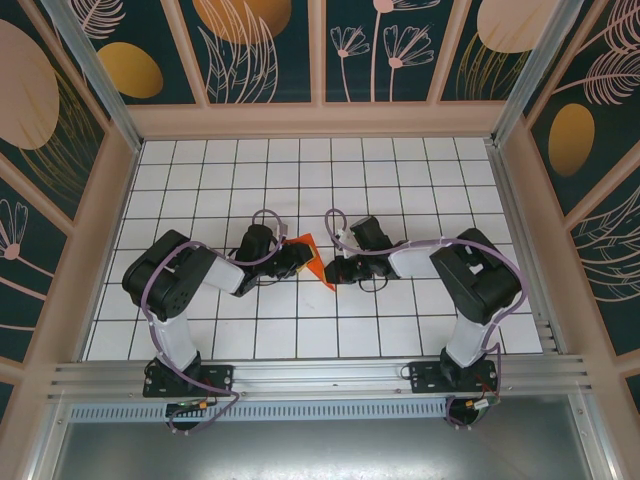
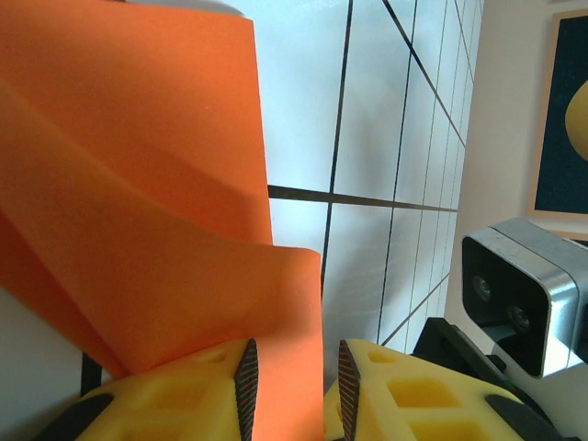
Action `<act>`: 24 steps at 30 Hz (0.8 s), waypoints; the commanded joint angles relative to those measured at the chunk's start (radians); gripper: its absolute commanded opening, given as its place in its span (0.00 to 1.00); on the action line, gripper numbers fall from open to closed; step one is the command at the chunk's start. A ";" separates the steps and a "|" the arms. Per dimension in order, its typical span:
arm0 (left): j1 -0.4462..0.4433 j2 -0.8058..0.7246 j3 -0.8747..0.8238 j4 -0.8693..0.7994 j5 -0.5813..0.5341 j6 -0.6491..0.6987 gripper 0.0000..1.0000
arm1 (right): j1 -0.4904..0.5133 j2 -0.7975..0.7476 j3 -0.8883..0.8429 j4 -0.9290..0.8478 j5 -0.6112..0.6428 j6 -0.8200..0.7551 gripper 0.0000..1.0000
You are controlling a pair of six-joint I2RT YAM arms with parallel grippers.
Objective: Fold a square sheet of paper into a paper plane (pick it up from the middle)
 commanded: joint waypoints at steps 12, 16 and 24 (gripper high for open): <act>-0.003 0.044 -0.003 -0.087 -0.063 0.021 0.32 | 0.010 -0.011 -0.010 -0.056 0.061 -0.002 0.14; -0.003 0.045 -0.001 -0.090 -0.064 0.022 0.32 | 0.008 -0.059 -0.023 -0.084 0.067 -0.008 0.17; -0.002 0.041 -0.003 -0.089 -0.064 0.023 0.32 | 0.012 -0.033 -0.063 -0.066 0.065 0.002 0.13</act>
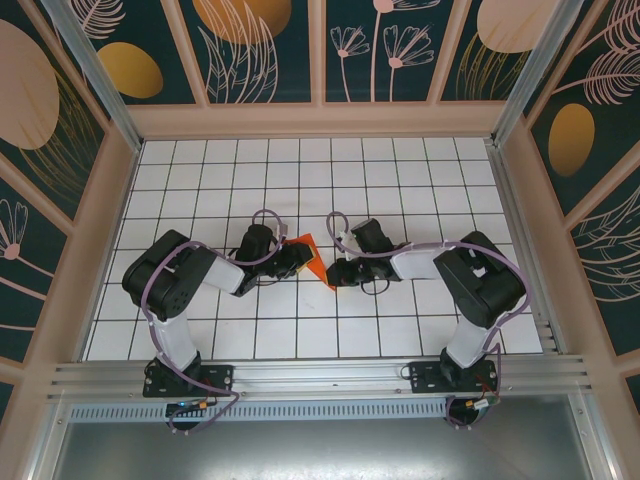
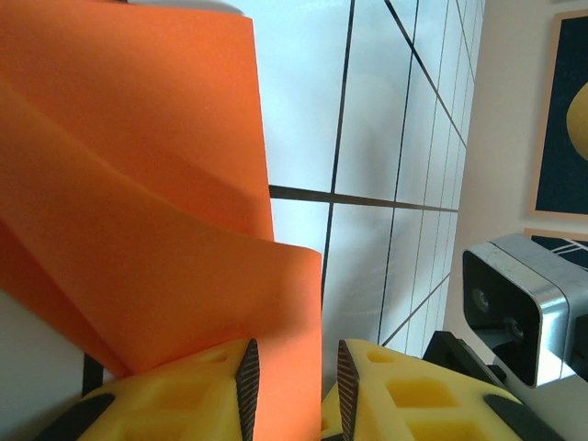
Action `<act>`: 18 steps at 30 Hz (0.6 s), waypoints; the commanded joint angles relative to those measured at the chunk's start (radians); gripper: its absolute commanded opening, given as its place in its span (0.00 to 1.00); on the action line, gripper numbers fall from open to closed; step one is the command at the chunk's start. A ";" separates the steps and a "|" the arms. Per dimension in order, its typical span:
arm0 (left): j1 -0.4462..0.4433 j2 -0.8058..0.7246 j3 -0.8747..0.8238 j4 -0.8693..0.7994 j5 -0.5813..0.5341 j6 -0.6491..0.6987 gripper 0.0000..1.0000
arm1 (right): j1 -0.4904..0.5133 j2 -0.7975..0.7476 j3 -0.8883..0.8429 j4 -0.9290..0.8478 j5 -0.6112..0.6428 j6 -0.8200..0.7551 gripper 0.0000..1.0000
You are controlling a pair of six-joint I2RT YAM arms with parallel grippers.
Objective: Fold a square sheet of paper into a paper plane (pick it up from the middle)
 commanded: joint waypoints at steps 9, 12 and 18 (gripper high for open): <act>-0.002 0.040 -0.004 -0.091 -0.066 0.023 0.32 | 0.009 0.008 -0.016 -0.048 0.079 0.030 0.16; -0.002 0.041 -0.001 -0.098 -0.068 0.027 0.32 | 0.007 -0.095 -0.013 -0.075 0.121 0.042 0.25; -0.003 0.043 0.005 -0.106 -0.070 0.028 0.31 | 0.029 -0.147 0.025 -0.113 0.085 0.027 0.33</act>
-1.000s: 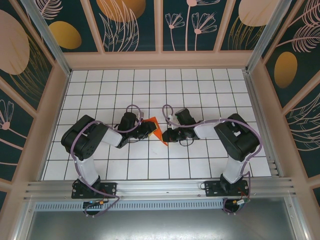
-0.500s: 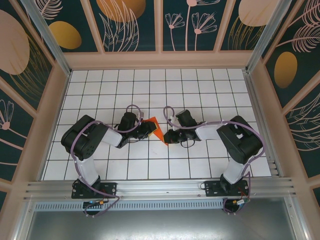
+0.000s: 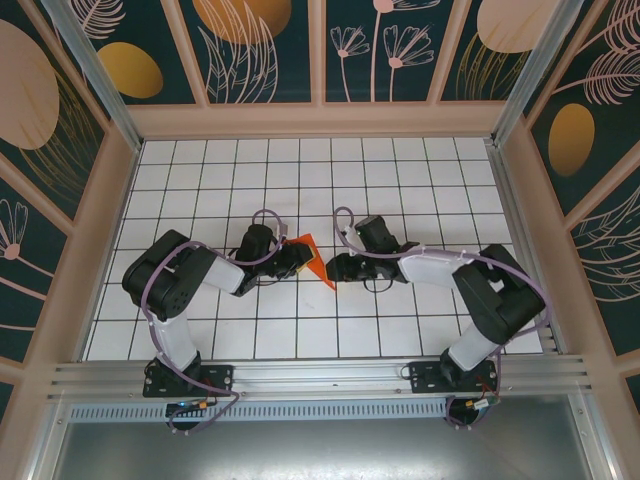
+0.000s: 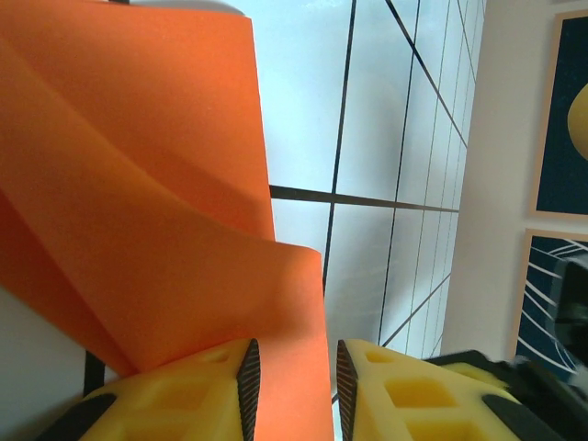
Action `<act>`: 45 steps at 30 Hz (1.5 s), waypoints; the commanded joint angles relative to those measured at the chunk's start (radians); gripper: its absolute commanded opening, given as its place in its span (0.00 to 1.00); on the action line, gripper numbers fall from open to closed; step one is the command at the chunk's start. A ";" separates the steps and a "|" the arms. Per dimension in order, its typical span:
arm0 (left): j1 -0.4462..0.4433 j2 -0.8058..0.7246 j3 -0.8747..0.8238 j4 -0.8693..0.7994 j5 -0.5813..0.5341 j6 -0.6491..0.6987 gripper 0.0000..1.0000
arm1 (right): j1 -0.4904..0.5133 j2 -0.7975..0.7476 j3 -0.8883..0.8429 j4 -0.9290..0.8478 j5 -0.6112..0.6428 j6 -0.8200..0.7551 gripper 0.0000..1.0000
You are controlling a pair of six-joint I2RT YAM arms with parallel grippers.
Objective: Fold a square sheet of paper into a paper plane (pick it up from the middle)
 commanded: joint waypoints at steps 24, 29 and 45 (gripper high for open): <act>-0.003 0.058 0.057 -0.222 -0.088 0.064 0.23 | 0.042 0.257 0.201 -0.076 0.047 0.018 0.00; -0.002 0.063 0.082 -0.291 -0.112 0.089 0.19 | 0.042 0.265 0.189 -0.082 0.030 0.010 0.00; -0.002 0.069 0.134 -0.528 -0.267 0.193 0.00 | 0.040 0.259 0.159 -0.122 0.004 -0.029 0.00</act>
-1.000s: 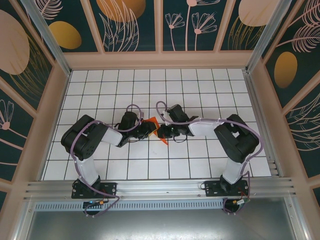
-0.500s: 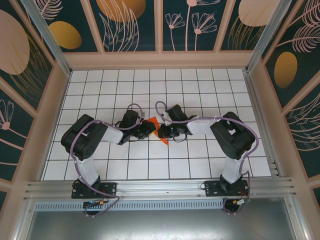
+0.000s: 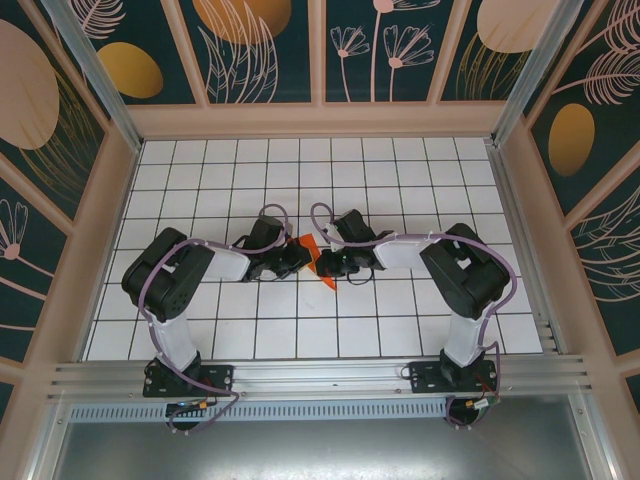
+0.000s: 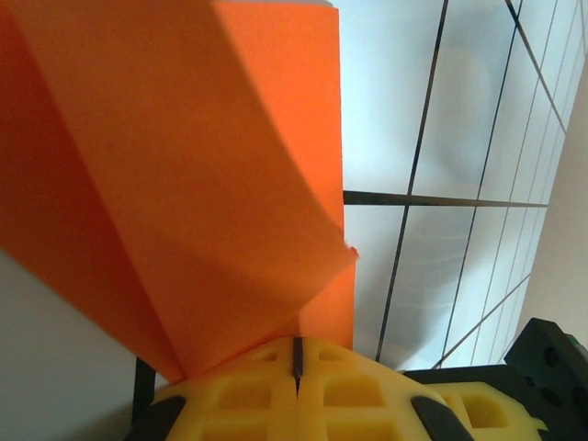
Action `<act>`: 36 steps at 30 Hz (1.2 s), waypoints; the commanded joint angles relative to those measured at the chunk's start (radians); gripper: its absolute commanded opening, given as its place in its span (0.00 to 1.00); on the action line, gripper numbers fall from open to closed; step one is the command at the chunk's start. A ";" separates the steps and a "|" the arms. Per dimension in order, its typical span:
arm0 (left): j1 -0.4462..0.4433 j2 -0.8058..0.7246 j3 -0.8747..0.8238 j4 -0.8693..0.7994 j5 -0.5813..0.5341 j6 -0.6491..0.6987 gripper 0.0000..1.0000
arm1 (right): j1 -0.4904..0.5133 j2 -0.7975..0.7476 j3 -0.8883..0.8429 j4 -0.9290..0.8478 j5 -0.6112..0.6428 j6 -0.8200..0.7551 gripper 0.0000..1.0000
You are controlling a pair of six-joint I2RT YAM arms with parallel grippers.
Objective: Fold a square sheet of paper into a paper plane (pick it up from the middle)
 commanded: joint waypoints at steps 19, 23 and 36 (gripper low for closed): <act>0.006 0.092 -0.048 -0.134 -0.252 0.065 0.00 | -0.005 -0.140 -0.213 -0.148 -0.046 -0.068 0.00; 0.007 0.092 -0.049 -0.131 -0.249 0.065 0.00 | -0.005 -0.181 -0.256 -0.156 -0.038 -0.060 0.00; 0.006 0.086 -0.055 -0.094 -0.220 0.067 0.00 | -0.011 -0.303 -0.170 -0.056 -0.001 -0.002 0.00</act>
